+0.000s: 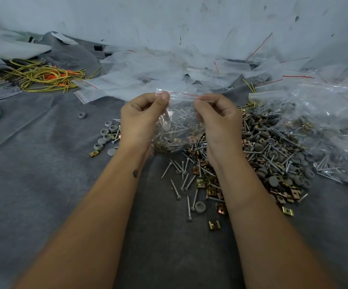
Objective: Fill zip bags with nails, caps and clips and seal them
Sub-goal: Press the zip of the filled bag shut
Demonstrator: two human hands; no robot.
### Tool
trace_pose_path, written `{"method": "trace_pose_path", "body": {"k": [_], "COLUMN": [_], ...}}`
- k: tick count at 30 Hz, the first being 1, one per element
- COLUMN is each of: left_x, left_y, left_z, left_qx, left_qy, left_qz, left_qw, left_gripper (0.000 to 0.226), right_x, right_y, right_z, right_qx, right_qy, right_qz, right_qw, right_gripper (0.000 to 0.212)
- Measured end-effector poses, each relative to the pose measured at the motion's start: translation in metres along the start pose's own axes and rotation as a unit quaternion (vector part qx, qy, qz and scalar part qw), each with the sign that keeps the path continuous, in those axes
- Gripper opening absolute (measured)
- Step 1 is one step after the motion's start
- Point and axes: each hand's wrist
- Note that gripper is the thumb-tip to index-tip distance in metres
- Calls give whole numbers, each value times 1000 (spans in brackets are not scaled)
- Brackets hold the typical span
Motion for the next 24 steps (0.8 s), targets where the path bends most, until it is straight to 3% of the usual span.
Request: {"method": "trace_pose_path", "body": {"k": [4, 24], "left_x": [-1, 1], "left_y": [-1, -4], "left_z": [-1, 2], "left_qx": [62, 104], "left_qy": [-18, 19], "left_qz": [-13, 3], "left_qw": [998, 994], "left_gripper": [10, 2], "right_x": [1, -1], "right_y": [0, 0], "right_z": [-2, -4], "right_qx": [13, 65], "right_qy": [2, 23], "right_qz": [4, 13], "right_qw": [1000, 998], "right_gripper": [20, 16]}}
Point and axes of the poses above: each hand's wrist, its own y-axis towards the middle knuckle, its own z-axis out of the palm, x = y × z, and after that the axes turned 7 degrees about x, right-handed
